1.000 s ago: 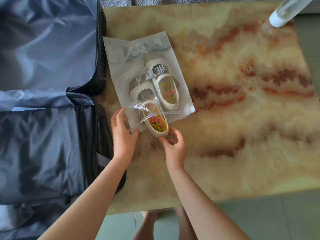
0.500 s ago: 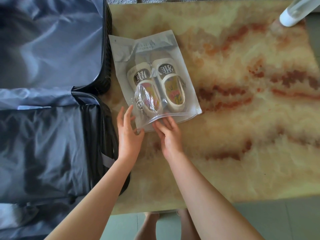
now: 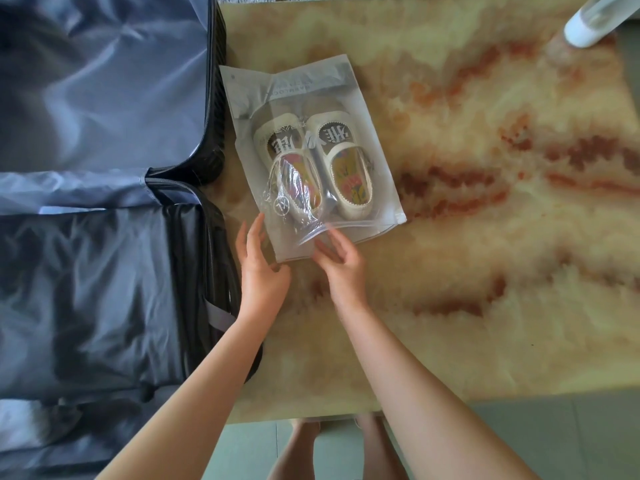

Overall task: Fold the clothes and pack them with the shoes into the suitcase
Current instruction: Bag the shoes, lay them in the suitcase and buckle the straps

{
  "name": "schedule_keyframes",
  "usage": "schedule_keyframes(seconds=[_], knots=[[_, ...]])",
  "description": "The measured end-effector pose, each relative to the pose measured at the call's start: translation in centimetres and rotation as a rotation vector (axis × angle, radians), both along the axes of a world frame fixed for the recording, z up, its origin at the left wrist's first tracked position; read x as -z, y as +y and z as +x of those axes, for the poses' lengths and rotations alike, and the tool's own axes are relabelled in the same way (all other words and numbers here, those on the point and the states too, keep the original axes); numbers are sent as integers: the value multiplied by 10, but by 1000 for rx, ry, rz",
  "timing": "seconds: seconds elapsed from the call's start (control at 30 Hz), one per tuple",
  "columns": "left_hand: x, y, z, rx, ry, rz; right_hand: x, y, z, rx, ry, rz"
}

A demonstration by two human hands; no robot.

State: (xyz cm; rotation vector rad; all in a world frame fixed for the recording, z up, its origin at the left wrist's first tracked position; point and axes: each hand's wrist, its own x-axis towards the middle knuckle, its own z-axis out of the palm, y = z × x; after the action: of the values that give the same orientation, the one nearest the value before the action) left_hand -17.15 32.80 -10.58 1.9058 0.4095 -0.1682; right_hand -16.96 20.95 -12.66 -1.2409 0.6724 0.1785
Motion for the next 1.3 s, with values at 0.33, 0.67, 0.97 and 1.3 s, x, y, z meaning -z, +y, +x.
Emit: schedule_keyframes(seconds=[0.33,0.67,0.97,1.3], knots=[[-7,-9,4,-490,365,-362,7,-39,-41,49,97,-333],[-10,-8,4,-382,323,-231,-23,-113,45,75,268,-408],[-6,-8,3,-375,314,-192,-21,-133,50,-228,290,-534],[-9,-70,-71,-532,678,-517,-21,-149,-24,-435,348,-412]])
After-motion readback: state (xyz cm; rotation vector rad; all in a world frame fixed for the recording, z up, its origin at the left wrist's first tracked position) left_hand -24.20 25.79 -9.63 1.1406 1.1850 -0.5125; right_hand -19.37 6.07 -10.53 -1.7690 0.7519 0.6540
